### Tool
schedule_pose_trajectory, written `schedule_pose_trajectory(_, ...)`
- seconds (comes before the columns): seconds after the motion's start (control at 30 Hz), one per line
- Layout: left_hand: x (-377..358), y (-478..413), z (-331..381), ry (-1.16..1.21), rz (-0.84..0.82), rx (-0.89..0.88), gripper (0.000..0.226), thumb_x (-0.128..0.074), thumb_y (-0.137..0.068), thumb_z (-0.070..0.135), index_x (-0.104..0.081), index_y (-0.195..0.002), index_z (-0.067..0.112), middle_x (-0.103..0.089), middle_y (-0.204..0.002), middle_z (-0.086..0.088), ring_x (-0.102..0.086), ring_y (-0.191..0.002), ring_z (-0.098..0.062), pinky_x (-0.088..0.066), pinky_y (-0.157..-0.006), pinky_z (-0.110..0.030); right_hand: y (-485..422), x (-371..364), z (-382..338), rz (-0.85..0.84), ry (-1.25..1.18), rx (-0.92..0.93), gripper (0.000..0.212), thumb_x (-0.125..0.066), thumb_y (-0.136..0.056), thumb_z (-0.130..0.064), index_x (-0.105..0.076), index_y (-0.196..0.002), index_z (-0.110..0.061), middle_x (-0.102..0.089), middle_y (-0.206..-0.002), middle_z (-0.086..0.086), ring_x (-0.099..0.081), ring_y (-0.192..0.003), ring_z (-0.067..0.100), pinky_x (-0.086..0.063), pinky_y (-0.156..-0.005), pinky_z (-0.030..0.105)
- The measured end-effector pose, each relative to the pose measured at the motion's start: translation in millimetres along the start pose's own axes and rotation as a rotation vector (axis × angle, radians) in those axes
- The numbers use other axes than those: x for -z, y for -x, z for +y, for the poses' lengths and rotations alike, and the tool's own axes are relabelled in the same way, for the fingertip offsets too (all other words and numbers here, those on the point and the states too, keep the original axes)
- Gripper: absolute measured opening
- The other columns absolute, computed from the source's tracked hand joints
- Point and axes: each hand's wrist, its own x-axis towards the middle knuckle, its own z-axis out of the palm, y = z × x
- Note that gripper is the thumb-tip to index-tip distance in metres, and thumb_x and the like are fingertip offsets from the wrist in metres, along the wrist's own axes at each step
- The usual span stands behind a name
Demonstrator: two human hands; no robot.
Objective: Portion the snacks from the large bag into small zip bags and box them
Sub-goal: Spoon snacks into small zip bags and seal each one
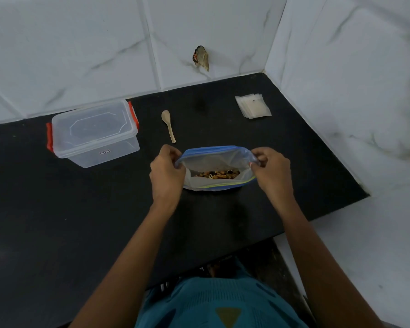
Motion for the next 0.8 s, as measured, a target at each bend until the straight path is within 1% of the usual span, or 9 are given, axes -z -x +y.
schedule_pose_trajectory(0.07,5,-4,0,-0.008,-0.008,-0.021,0.027,-0.062,-0.084,0.003,-0.05,-0.107,0.012,-0.054,-0.103,-0.002,-0.053,-0.084,-0.006,-0.042,-0.06,-0.012,-3,3,-1,0.031,-0.039,0.012,0.023,-0.063,-0.084,-0.008,-0.053,-0.105,-0.013,-0.056,-0.098,0.0,-0.055,-0.082,0.007,-0.046,-0.074,0.022)
schedule_pose_trajectory(0.17,14,-13,3,-0.086,-0.018,-0.08,0.031,-0.066,-0.082,0.008,-0.041,-0.099,0.017,-0.043,-0.104,0.0,-0.05,-0.071,-0.006,-0.04,-0.059,-0.013,-8,9,-1,0.027,0.049,0.125,0.017,-0.061,-0.084,-0.005,-0.052,-0.085,-0.019,-0.046,-0.104,-0.002,-0.05,-0.085,0.005,-0.046,-0.076,0.023)
schedule_pose_trajectory(0.23,18,-16,6,-0.197,-0.041,-0.188,0.02,-0.062,-0.085,0.007,-0.045,-0.092,0.015,-0.041,-0.107,-0.001,-0.047,-0.071,-0.005,-0.039,-0.062,-0.013,-11,12,-2,-0.035,0.147,0.207,0.018,-0.055,-0.088,-0.004,-0.058,-0.082,-0.021,-0.04,-0.106,-0.007,-0.047,-0.089,0.003,-0.044,-0.076,0.022)
schedule_pose_trajectory(0.3,18,-18,6,-0.312,-0.084,-0.313,0.01,-0.055,-0.088,0.001,-0.054,-0.085,0.01,-0.046,-0.11,-0.006,-0.049,-0.081,-0.008,-0.044,-0.072,-0.017,-13,11,-2,-0.085,0.232,0.254,0.022,-0.051,-0.09,-0.003,-0.065,-0.089,-0.019,-0.039,-0.106,-0.008,-0.044,-0.092,0.001,-0.042,-0.076,0.022)
schedule_pose_trajectory(0.37,17,-19,5,-0.407,-0.155,-0.385,0.014,-0.053,-0.087,-0.002,-0.06,-0.082,0.009,-0.051,-0.113,-0.009,-0.053,-0.097,-0.016,-0.046,-0.086,-0.026,-17,11,-2,-0.097,0.265,0.26,0.025,-0.049,-0.09,-0.001,-0.068,-0.1,-0.014,-0.044,-0.11,-0.002,-0.043,-0.094,0.002,-0.04,-0.079,0.019)
schedule_pose_trajectory(0.43,19,-20,5,-0.5,-0.223,-0.406,0.015,-0.056,-0.087,-0.001,-0.064,-0.093,0.01,-0.053,-0.119,-0.009,-0.051,-0.109,-0.021,-0.045,-0.095,-0.031,-21,13,-3,-0.093,0.263,0.25,0.029,-0.048,-0.09,0.001,-0.065,-0.111,-0.01,-0.046,-0.115,0.004,-0.043,-0.094,0.004,-0.037,-0.081,0.014)
schedule_pose_trajectory(0.5,20,-21,6,-0.547,-0.245,-0.415,0.029,-0.058,-0.087,0.001,-0.062,-0.114,0.011,-0.051,-0.124,-0.009,-0.051,-0.113,-0.023,-0.045,-0.097,-0.034,-24,19,-7,-0.103,0.262,0.231,0.032,-0.05,-0.09,0.0,-0.061,-0.118,-0.011,-0.043,-0.116,0.005,-0.042,-0.094,0.004,-0.034,-0.082,0.012)
schedule_pose_trajectory(0.6,23,-18,12,-0.503,-0.255,-0.321,0.042,-0.057,-0.088,0.005,-0.053,-0.129,0.014,-0.041,-0.131,-0.01,-0.05,-0.113,-0.023,-0.042,-0.097,-0.03,-25,26,-12,-0.209,0.315,0.219,0.047,-0.059,-0.085,-0.001,-0.051,-0.13,-0.015,-0.036,-0.122,0.004,-0.039,-0.098,0.005,-0.038,-0.092,0.018)
schedule_pose_trajectory(0.8,16,-11,26,-0.409,-0.402,-0.011,0.071,-0.07,-0.078,0.012,-0.033,-0.139,0.014,-0.024,-0.142,-0.01,-0.038,-0.126,-0.027,-0.036,-0.103,-0.037,-18,26,-19,-0.504,0.485,0.209,0.073,-0.065,-0.082,-0.007,-0.028,-0.144,-0.02,-0.03,-0.132,0.004,-0.037,-0.109,0.011,-0.033,-0.09,0.021)
